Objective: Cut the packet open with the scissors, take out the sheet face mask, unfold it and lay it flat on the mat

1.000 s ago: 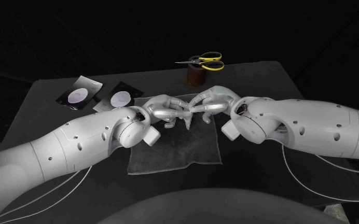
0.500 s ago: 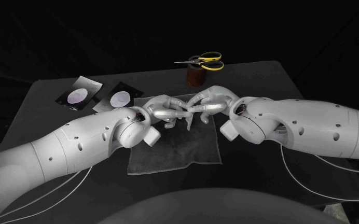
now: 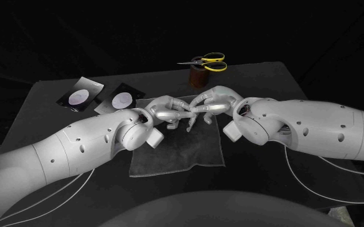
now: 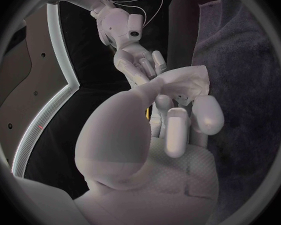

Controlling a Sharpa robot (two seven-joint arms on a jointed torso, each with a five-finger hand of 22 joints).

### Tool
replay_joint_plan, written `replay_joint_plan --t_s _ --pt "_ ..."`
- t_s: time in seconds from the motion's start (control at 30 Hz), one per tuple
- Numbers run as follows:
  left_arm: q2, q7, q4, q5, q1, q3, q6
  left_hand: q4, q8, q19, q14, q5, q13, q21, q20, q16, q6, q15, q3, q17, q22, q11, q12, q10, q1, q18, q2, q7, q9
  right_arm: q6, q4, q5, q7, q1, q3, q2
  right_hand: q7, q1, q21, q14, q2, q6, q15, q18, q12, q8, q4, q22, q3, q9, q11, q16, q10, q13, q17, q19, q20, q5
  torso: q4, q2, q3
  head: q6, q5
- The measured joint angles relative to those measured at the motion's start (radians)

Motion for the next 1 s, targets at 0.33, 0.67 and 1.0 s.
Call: replay_joint_plan --t_s 0.33,0.67,1.0 --pt "0.001 0.014 -0.001 0.002 -0.001 -0.001 -0.023 0.0 0.028 0.003 0.001 0.0 0.086 0.003 -0.011 0.0 0.024 -0.012 -0.005 0.0 0.007 -0.012 0.025 0.052 0.013 0.0 0.024 -0.009 0.007 -0.001 0.003 0.004 0.005 0.001 0.001 -0.005 -0.001 -0.005 0.0 0.0 0.003 -0.001 0.0 0.0 0.0 -0.001 0.0 0.0 0.0 0.001 0.0 -0.001 0.0 -0.001 0.001 0.0 0.0 -0.002 0.0 0.0 0.0003 0.0 0.001" --pt "-0.012 0.019 -0.002 0.007 0.002 0.003 -0.047 0.0 0.034 0.003 0.001 -0.001 0.089 0.003 -0.011 0.0 0.023 -0.012 -0.005 0.0 0.007 -0.012 0.025 0.052 0.012 0.0 0.027 -0.01 0.007 -0.002 0.002 0.005 0.007 -0.003 -0.003 -0.021 -0.001 -0.002 0.0 0.0 0.006 -0.002 0.0 -0.001 0.0 0.003 -0.001 0.0 -0.002 0.0 0.0 -0.002 0.0 0.0 0.0 0.0 0.0 0.002 0.0001 0.0 0.0006 0.0 -0.002" --pt "-0.019 0.019 -0.002 0.008 0.002 0.003 -0.054 0.0 0.034 0.003 0.001 -0.001 0.092 0.003 -0.011 0.0 0.023 -0.012 -0.005 0.0 0.007 -0.012 0.025 0.051 0.012 0.0 0.027 -0.01 0.007 -0.004 -0.019 0.006 0.008 -0.003 -0.003 -0.034 0.0 -0.002 0.0 0.0 0.008 -0.003 0.0 -0.008 0.0 0.003 -0.003 0.001 -0.003 0.001 0.0 0.001 0.0 0.0 0.0 0.0 0.0 0.002 -0.0001 0.0 -0.0003 0.0 -0.001"
